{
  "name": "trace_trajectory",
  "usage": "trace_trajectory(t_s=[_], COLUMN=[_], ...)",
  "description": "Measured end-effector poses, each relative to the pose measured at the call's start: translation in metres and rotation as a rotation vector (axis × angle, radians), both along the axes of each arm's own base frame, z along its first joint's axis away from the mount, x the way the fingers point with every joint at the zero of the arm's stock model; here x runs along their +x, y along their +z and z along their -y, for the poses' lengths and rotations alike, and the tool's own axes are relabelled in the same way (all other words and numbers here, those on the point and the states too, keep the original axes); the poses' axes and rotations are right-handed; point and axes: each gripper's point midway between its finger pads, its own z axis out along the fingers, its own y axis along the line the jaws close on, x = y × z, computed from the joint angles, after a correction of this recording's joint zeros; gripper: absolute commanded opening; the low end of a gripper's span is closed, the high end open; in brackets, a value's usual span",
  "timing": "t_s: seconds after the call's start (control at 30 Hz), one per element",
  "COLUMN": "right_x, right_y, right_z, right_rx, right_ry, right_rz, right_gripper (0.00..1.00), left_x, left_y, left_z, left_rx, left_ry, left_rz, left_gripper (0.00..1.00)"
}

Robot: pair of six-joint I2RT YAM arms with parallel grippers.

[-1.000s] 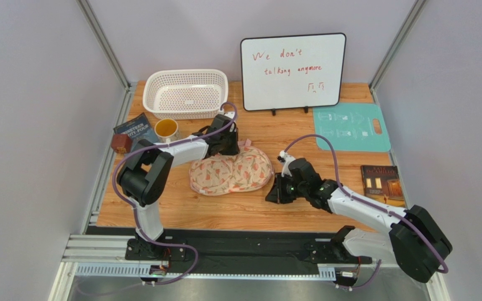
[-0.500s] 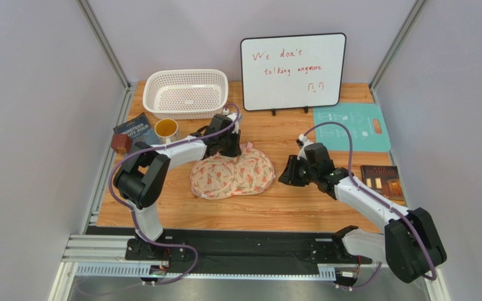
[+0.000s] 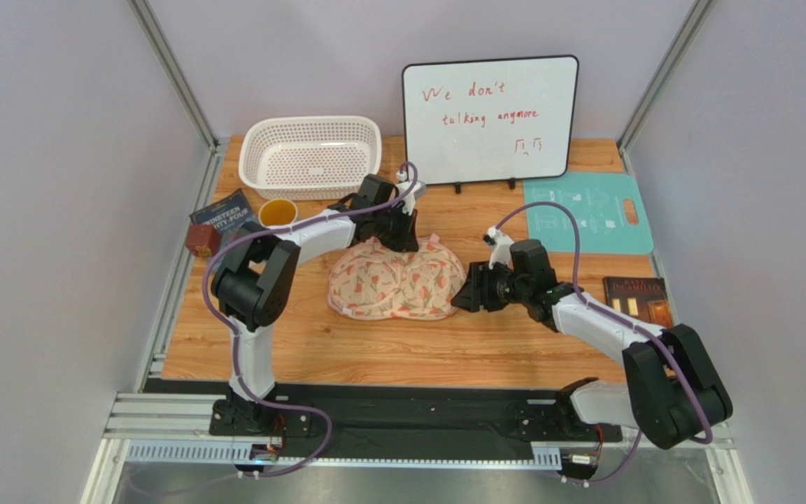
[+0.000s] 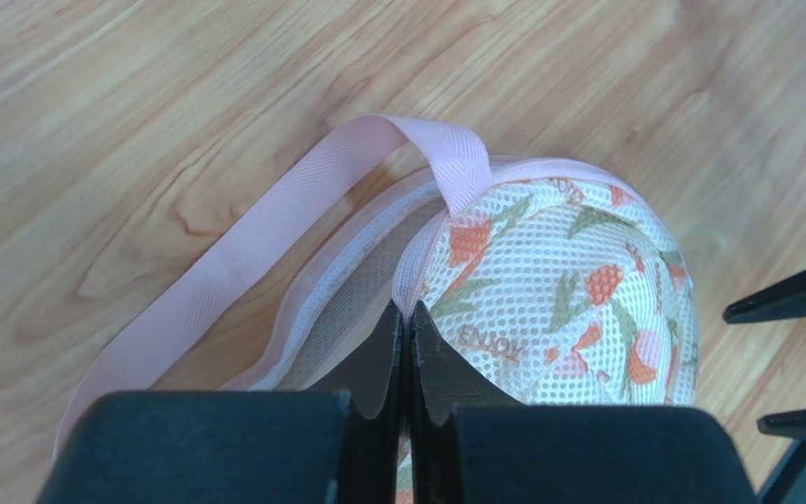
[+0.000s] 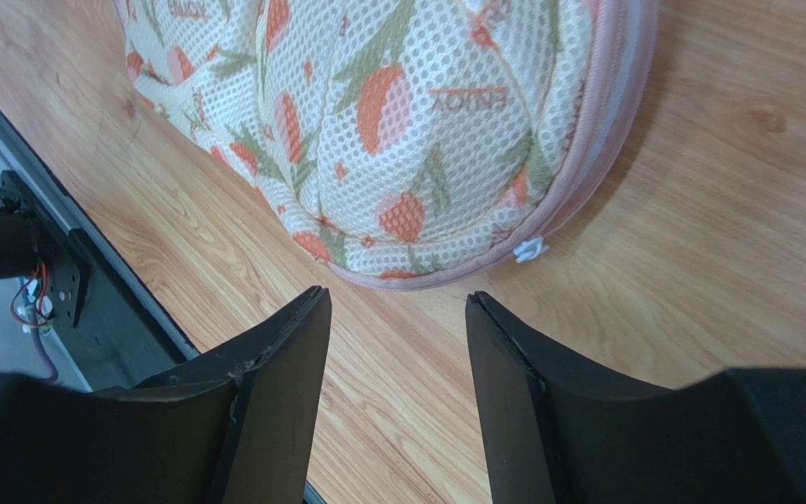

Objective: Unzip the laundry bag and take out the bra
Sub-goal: Unzip the laundry bag at the center of the board.

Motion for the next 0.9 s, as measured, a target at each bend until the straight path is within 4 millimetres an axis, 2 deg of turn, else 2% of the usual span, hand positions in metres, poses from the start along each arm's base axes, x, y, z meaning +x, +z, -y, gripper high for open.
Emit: trace_trajectory(t_s=[0.27,0.4,0.6,0.77,0.9], right_x=[0.003,0.008,0.024,0.033,0.029], right_y=[-0.016,-0.027,-0.023,-0.028,-0.036], right_z=[-0.004,0.0,0.003,-0.003,-0.009], right_rx=[-0.018,-0.053,-0.067,-0.044,-0.003], right_ry=[0.05,0.035,-0.01,-0.01,0.008], right_rz=[0.002,-0.003,0.073,0.089,0.075], right_gripper=[0.54,0.54,0.53,0.52,0.5], left_x=[0.009,0.0,-0.009,-0.015,-0.017], left_y=[0.001,-0.004,-0.004,-0.003,-0.004], left_z=[0.008,0.002,-0.003,-0.003,-0.005], left_rx=[-0.08,-0.104,-0.13,-0.143,-0.14], left_ry=[-0.172,-0.221,-0.259,-0.286,-0.291], left_rz=[-0.065,-0.114,-0.151,-0.165,-0.177], left_gripper=[0.0,0.0,0.0,0.0,0.0])
